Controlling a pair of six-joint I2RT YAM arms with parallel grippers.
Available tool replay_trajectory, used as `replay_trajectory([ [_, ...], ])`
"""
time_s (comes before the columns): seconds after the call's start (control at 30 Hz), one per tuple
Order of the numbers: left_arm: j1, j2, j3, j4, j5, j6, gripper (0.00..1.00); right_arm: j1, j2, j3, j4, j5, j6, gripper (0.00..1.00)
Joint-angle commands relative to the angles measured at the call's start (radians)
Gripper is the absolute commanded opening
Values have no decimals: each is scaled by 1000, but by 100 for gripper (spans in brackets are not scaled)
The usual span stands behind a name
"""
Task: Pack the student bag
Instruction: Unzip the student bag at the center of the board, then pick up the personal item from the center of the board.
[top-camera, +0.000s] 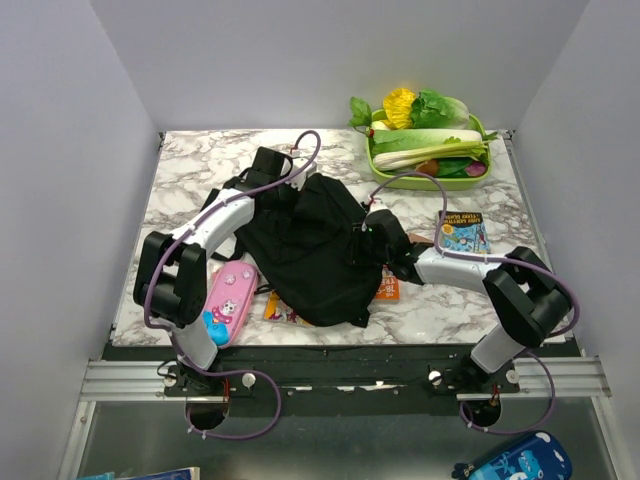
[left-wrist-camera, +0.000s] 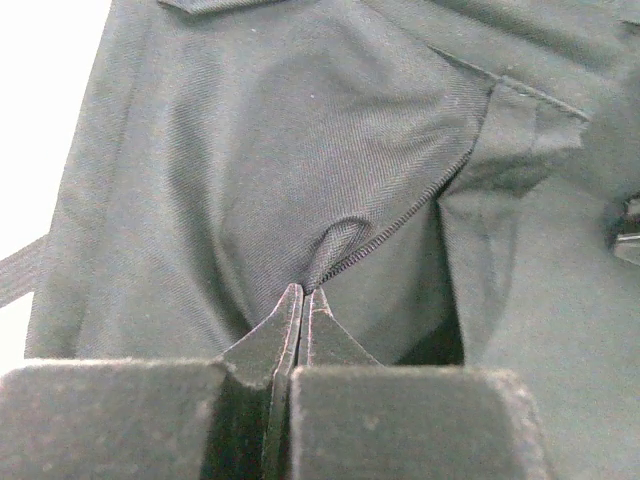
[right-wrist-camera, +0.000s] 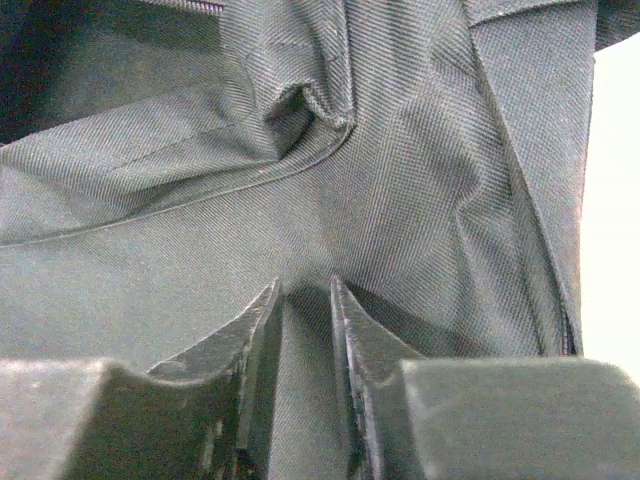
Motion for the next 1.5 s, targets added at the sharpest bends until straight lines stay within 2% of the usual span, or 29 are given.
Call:
replay_trajectory([
  [0.0,17,-49,-5,-41,120,-42,0,2,-55,-24,-165,98,-5,43],
  [0.03,17,-48,-13,-42,123,-49,0,-2,-75,-26,-176,114,-4,60],
  [0.07,17,-48,-18,-42,129,-51,0,-8,-124,-26,-179,129,4,83],
  [0.17,19,-51,-32,-34,129,-50,0,-53,-209,-38,-256,180,33,92],
  [0.27,22,-51,-24,-45,149,-56,0,-96,-231,-19,-391,321,88,95],
  [0.3,22,-54,-21,-45,155,-59,0,-132,-221,-7,-499,380,148,95],
  [0.4,22,-60,-19,-48,160,-65,0,-198,-246,-27,-603,443,229,95],
  [0.53,22,-62,-25,-47,160,-63,0,-228,-333,-56,-641,477,285,95],
  [0.7,22,-60,-30,-47,165,-59,0,-267,-280,7,-758,513,351,95],
  [0.9,22,-65,-30,-51,178,-60,0,-307,-148,47,-695,464,351,96],
  [1.13,23,-66,-27,-64,178,-53,0,-349,-180,-22,-516,379,345,96],
  [1.47,23,-75,1,-97,171,-59,0,-344,-120,-79,-393,270,407,85],
])
